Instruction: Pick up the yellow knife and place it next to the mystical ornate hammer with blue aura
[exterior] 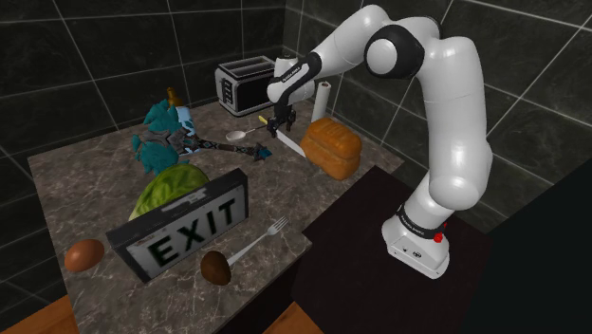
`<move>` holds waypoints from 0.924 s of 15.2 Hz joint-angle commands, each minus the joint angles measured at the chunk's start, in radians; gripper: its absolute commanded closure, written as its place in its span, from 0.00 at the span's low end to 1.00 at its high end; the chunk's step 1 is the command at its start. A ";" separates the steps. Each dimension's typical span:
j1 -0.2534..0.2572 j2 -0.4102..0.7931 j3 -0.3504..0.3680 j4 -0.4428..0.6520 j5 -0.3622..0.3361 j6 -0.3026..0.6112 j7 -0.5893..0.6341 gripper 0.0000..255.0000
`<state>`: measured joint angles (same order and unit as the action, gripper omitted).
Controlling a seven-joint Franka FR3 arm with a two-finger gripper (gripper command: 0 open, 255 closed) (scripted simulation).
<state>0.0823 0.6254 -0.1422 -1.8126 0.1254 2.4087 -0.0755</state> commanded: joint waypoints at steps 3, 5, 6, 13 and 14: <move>0.002 -0.024 -0.004 -0.001 -0.004 -0.023 0.003 0.00; 0.007 -0.070 -0.010 0.000 -0.013 -0.070 0.008 0.00; 0.009 -0.087 -0.013 0.003 -0.016 -0.089 0.010 0.00; 0.009 -0.087 -0.013 0.003 -0.017 -0.089 0.010 0.00; 0.009 -0.087 -0.013 0.003 -0.017 -0.089 0.010 0.00</move>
